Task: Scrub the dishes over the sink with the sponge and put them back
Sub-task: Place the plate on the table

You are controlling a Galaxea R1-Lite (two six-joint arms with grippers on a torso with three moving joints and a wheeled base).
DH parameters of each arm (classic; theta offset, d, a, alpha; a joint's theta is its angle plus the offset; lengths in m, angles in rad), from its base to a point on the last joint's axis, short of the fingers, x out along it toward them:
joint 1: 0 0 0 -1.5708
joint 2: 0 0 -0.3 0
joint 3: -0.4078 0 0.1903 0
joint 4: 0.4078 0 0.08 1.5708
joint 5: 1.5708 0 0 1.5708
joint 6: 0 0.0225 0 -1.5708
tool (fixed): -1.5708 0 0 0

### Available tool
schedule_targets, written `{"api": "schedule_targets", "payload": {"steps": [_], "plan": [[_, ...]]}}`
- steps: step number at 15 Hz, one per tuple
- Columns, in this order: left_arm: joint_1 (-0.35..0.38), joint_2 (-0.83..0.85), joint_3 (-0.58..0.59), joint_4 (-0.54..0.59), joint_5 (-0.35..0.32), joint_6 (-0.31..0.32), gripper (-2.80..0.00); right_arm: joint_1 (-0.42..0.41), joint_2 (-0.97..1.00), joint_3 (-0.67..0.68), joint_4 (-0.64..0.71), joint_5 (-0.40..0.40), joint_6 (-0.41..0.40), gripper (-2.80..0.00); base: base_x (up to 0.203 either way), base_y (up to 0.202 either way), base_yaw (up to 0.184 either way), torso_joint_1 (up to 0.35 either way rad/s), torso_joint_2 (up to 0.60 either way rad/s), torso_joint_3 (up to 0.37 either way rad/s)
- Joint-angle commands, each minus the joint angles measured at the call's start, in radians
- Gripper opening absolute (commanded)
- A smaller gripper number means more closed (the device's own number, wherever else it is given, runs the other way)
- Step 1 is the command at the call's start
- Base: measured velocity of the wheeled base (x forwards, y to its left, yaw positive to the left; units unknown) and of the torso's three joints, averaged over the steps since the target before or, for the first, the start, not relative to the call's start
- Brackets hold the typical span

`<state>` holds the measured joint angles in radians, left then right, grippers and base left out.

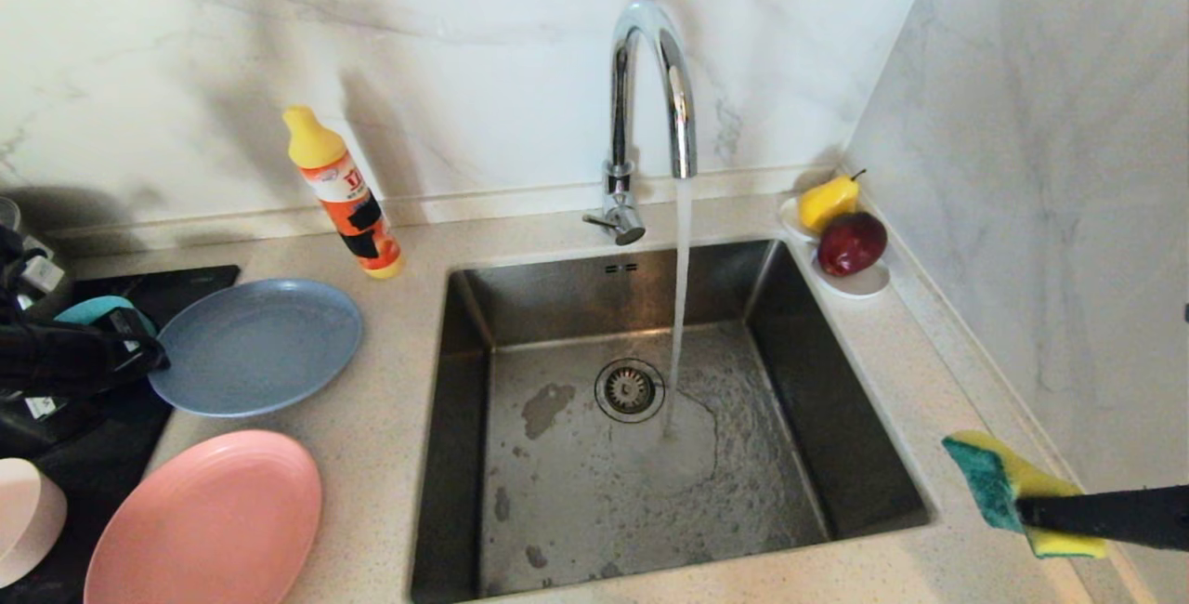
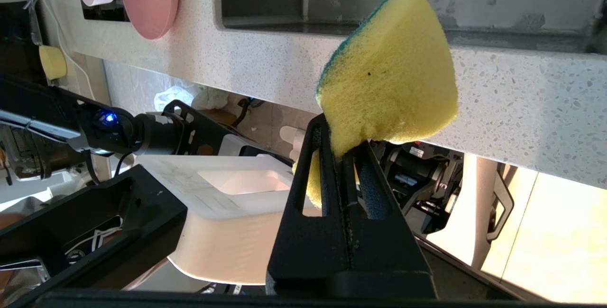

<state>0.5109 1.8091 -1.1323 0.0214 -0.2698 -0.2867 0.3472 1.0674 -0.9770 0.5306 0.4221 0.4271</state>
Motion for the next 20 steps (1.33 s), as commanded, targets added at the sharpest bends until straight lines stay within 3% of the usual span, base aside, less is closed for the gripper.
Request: {"api": "schedule_targets", "payload": {"steps": [1, 4, 5, 10, 13, 14, 16, 17, 18, 19, 20], "plan": [[0.001, 0.058, -0.006, -0.009, -0.005, -0.011, -2.8, -0.001, 0.0, -0.002, 0.003, 0.001, 0.002, -2.8, 0.0, 0.0, 0.0, 0.0, 0.0, 0.0], [0.001, 0.059, -0.013, -0.009, -0.031, -0.017, -2.8, -0.001, -0.002, 0.001, 0.004, 0.003, 0.002, -2.8, 0.0, 0.0, 0.0, 0.0, 0.0, 0.0], [0.001, 0.059, -0.022, -0.007, -0.031, -0.019, 0.0, -0.001, -0.003, 0.001, 0.003, 0.003, 0.002, -2.8, 0.0, 0.0, 0.0, 0.0, 0.0, 0.0], [0.002, 0.019, -0.076, 0.017, -0.023, -0.063, 0.0, -0.001, -0.004, 0.002, 0.005, 0.001, 0.002, -2.8, 0.0, 0.0, 0.0, 0.0, 0.0, 0.0], [0.004, -0.128, -0.084, 0.162, -0.021, -0.046, 0.0, -0.002, -0.006, 0.001, 0.006, 0.001, 0.002, -2.8, 0.0, 0.0, 0.0, 0.0, 0.0, 0.0], [0.007, -0.181, -0.085, 0.239, -0.021, -0.006, -2.8, -0.002, -0.004, 0.007, 0.005, 0.001, 0.002, -2.8, 0.0, 0.0, 0.0, 0.0, 0.0, 0.0], [0.024, -0.26, -0.084, 0.473, -0.009, 0.193, -2.8, -0.002, -0.009, 0.015, 0.006, 0.001, 0.004, -2.8, 0.0, 0.0, 0.0, 0.0, 0.0, 0.0], [0.032, -0.276, -0.083, 0.568, 0.044, 0.297, -2.8, -0.002, -0.009, 0.021, 0.006, 0.001, 0.006, -2.8, 0.0, 0.0, 0.0, 0.0, 0.0, 0.0], [0.037, -0.29, -0.071, 0.639, 0.144, 0.398, -2.8, -0.002, -0.012, 0.033, 0.005, 0.0, 0.006, -2.8, 0.0, 0.0, 0.0, 0.0, 0.0, 0.0], [0.043, -0.296, -0.032, 0.674, 0.214, 0.45, -2.8, -0.002, -0.015, 0.044, 0.005, 0.0, 0.005, -2.8, 0.0, 0.0, 0.0, 0.0, 0.0, 0.0], [0.046, -0.301, 0.005, 0.681, 0.248, 0.464, -2.8, -0.002, -0.017, 0.05, 0.005, 0.0, 0.005, -2.8, 0.0, 0.0, 0.0, 0.0, 0.0, 0.0]]}}
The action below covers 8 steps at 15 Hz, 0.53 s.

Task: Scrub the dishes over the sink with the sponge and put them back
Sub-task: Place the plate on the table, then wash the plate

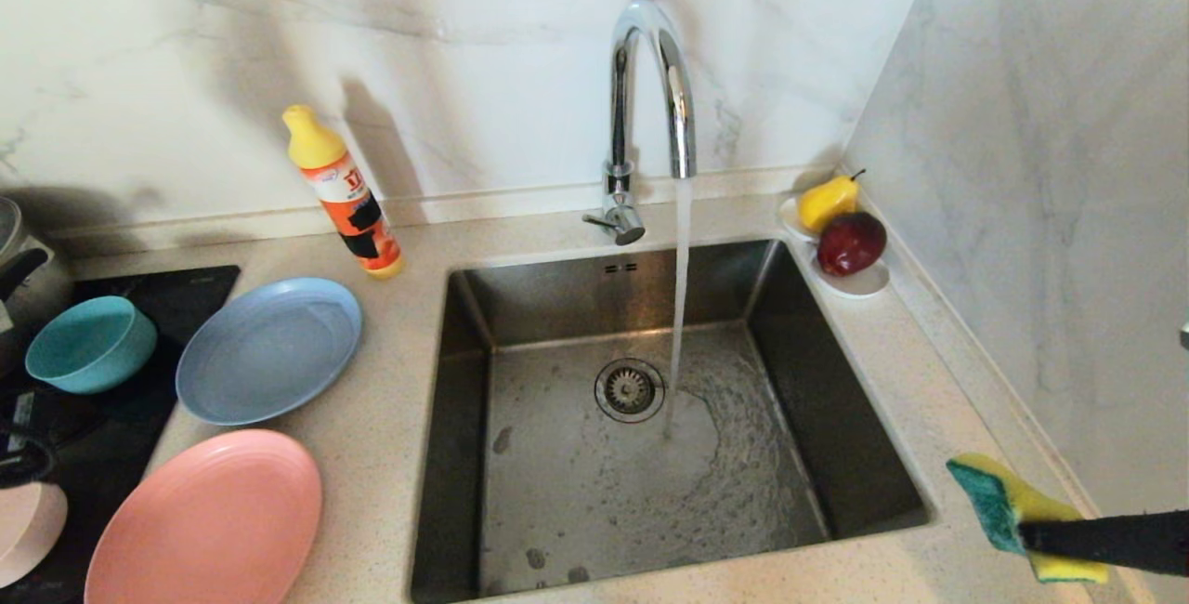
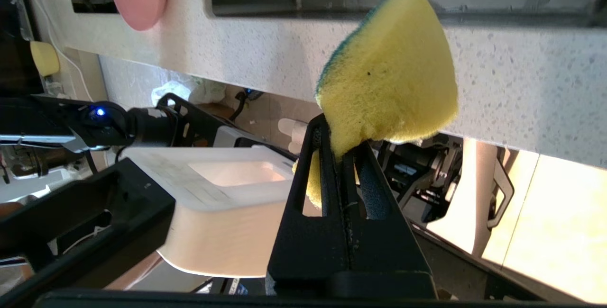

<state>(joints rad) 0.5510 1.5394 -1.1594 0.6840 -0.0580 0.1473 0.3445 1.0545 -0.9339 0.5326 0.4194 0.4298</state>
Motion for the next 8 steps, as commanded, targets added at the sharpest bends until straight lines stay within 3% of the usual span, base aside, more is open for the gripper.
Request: {"api": "schedule_targets", "payload": {"steps": [1, 4, 5, 8], "plan": [[0.008, -0.041, 0.069, 0.014, 0.049, 0.034, -2.8, 0.001, -0.008, 0.013, 0.003, 0.002, 0.001, -2.8, 0.0, 0.0, 0.0, 0.0, 0.0, 0.0], [0.009, -0.042, 0.204, -0.092, 0.05, -0.001, -2.8, 0.001, -0.001, 0.015, 0.001, 0.002, 0.001, -2.8, 0.0, 0.0, 0.0, 0.0, 0.0, 0.0], [0.009, -0.031, 0.25, -0.169, 0.051, -0.011, 0.0, 0.001, -0.004, 0.013, 0.001, 0.003, 0.001, -2.8, 0.0, 0.0, 0.0, 0.0, 0.0, 0.0], [0.025, 0.026, 0.286, -0.263, 0.03, -0.094, 0.0, 0.001, -0.001, 0.013, 0.001, 0.004, 0.001, -2.8, 0.0, 0.0, 0.0, 0.0, 0.0, 0.0]]}}
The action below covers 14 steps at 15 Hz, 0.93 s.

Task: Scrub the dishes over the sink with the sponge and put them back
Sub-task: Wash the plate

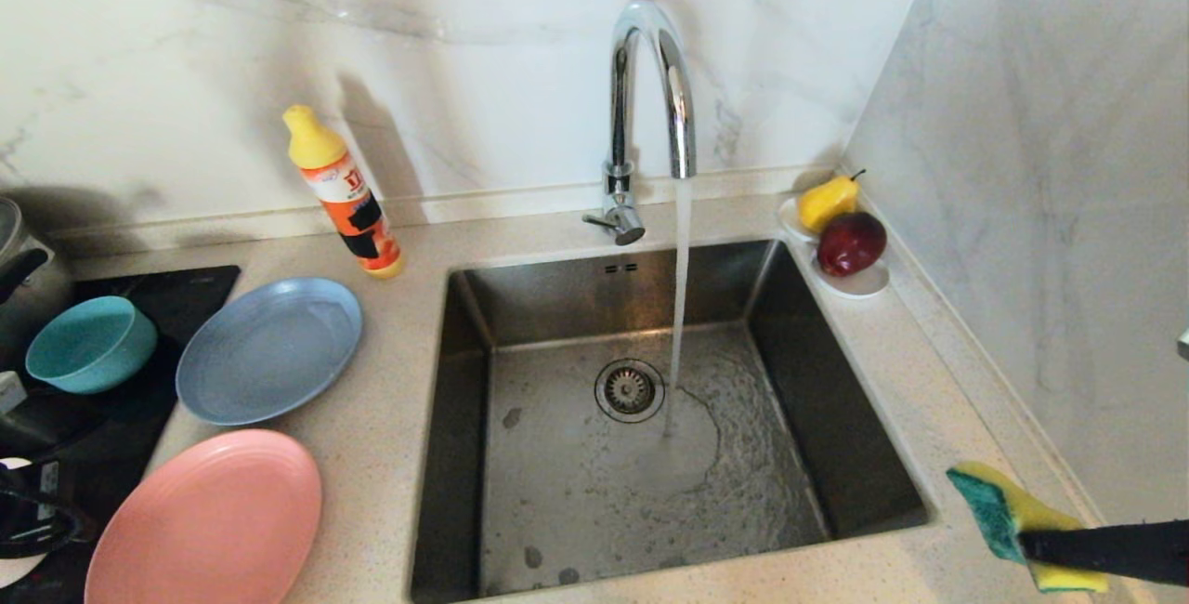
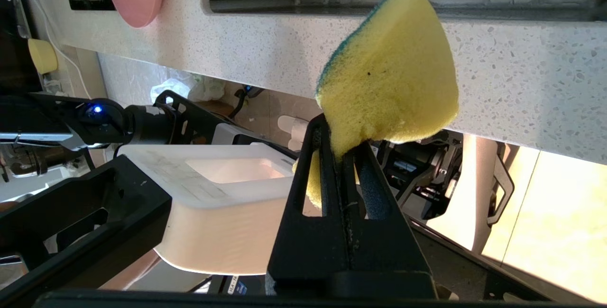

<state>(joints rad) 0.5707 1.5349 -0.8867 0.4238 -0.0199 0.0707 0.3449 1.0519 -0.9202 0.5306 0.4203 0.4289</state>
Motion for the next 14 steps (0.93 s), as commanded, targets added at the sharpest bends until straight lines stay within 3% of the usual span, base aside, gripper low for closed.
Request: {"api": "schedule_targets", "payload": {"steps": [1, 3, 6, 9, 12, 14], "plan": [[0.022, 0.036, 0.014, -0.003, -0.044, -0.021, 0.0, 0.0, 0.002, 0.001, 0.003, 0.003, 0.004, -2.8, 0.0, 0.0, 0.0, 0.0, 0.0, 0.0], [0.047, 0.057, 0.014, -0.003, -0.127, -0.024, 0.0, 0.0, 0.0, 0.0, 0.003, 0.002, 0.004, -2.8, 0.0, 0.0, 0.0, 0.0, 0.0, 0.0], [0.044, 0.072, 0.039, -0.003, -0.175, -0.026, 0.0, 0.0, 0.006, 0.001, 0.003, 0.002, 0.004, -2.8, 0.0, 0.0, 0.0, 0.0, 0.0, 0.0], [0.044, 0.11, 0.042, -0.013, -0.181, -0.031, 0.0, 0.0, 0.014, 0.003, 0.003, 0.001, 0.004, -2.8, 0.0, 0.0, 0.0, 0.0, 0.0, 0.0], [0.044, 0.109, 0.057, -0.053, -0.253, -0.062, 0.0, 0.0, 0.023, 0.01, 0.002, 0.0, 0.006, -2.8, 0.0, 0.0, 0.0, 0.0, 0.0, 0.0], [0.044, 0.114, 0.062, -0.059, -0.261, -0.072, 0.0, -0.003, 0.02, 0.012, 0.002, -0.001, 0.005, -2.8, 0.0, 0.0, 0.0, 0.0, 0.0, 0.0]]}}
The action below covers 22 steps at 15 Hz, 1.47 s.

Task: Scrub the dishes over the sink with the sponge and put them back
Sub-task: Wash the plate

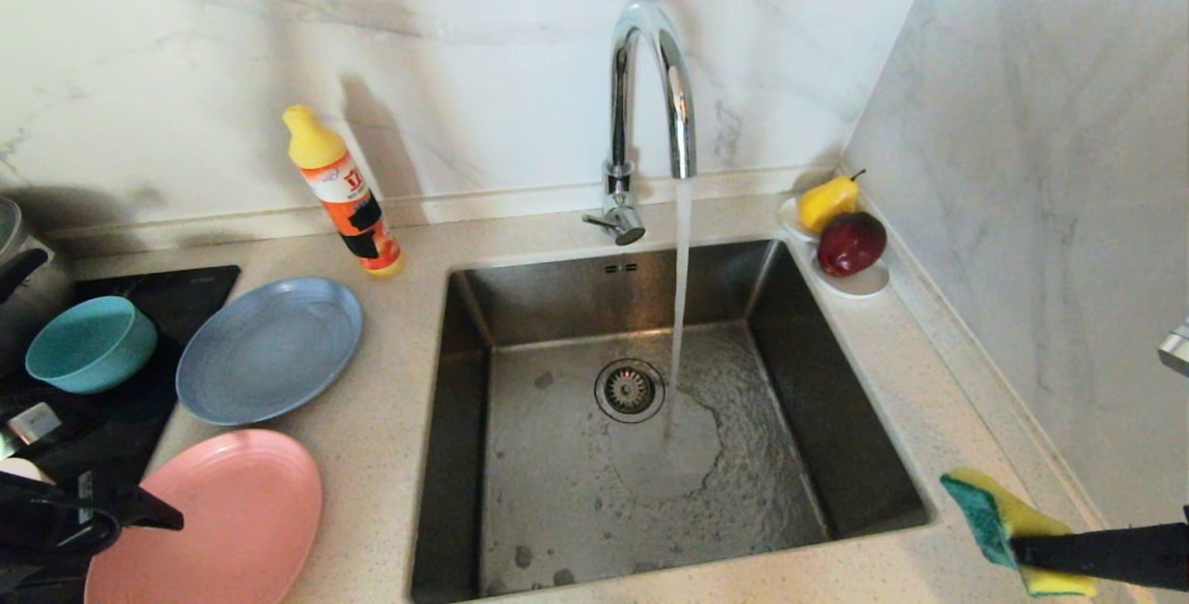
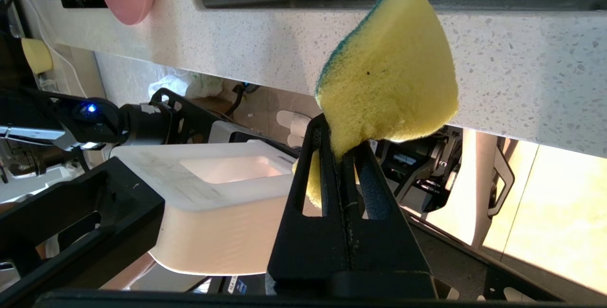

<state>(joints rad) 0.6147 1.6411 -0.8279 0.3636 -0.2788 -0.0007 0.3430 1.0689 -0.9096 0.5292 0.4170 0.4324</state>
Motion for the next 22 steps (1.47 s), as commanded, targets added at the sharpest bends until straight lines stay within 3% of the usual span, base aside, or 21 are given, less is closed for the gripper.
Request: {"api": "schedule_targets", "payload": {"steps": [1, 3, 5, 7, 11, 16, 17, 20, 22], "plan": [[-0.001, 0.012, 0.012, -0.001, -0.009, -0.001, 0.0, -0.013, 0.002, 0.001, 0.003, 0.004, 0.001, -2.8, 0.0, 0.0, 0.0, 0.0, 0.0, 0.0], [-0.001, 0.021, 0.036, -0.033, -0.021, -0.003, 0.0, -0.025, 0.006, 0.001, 0.003, 0.006, -0.001, -2.8, 0.0, 0.0, 0.0, 0.0, 0.0, 0.0], [-0.001, 0.026, 0.083, -0.149, -0.028, -0.028, 0.0, -0.024, 0.006, 0.001, 0.003, 0.008, -0.001, -2.8, 0.0, 0.0, 0.0, 0.0, 0.0, 0.0], [-0.001, 0.019, 0.123, -0.242, -0.086, -0.078, 0.0, -0.024, 0.008, 0.0, 0.003, 0.006, -0.001, -2.8, 0.0, 0.0, 0.0, 0.0, 0.0, 0.0], [-0.001, 0.012, 0.141, -0.259, -0.154, -0.084, 0.0, -0.025, 0.0, 0.001, 0.003, 0.008, -0.001, -2.8, 0.0, 0.0, 0.0, 0.0, 0.0, 0.0], [0.0, 0.019, 0.144, -0.259, -0.164, -0.092, 0.0, -0.024, 0.0, 0.003, 0.003, 0.006, -0.001, -2.8, 0.0, 0.0, 0.0, 0.0, 0.0, 0.0], [-0.001, 0.023, 0.143, -0.26, -0.157, -0.088, -2.8, -0.024, 0.002, 0.003, 0.003, 0.006, -0.001, -2.8, 0.0, 0.0, 0.0, 0.0, 0.0, 0.0], [-0.001, 0.032, 0.129, -0.257, -0.136, -0.083, -2.8, -0.025, 0.002, 0.002, 0.003, 0.006, -0.001, -2.8, 0.0, 0.0, 0.0, 0.0, 0.0, 0.0], [-0.001, 0.034, 0.124, -0.256, -0.083, -0.066, -2.8, -0.025, 0.0, 0.003, 0.003, 0.006, -0.001, -2.8, 0.0, 0.0, 0.0, 0.0, 0.0, 0.0]]}}
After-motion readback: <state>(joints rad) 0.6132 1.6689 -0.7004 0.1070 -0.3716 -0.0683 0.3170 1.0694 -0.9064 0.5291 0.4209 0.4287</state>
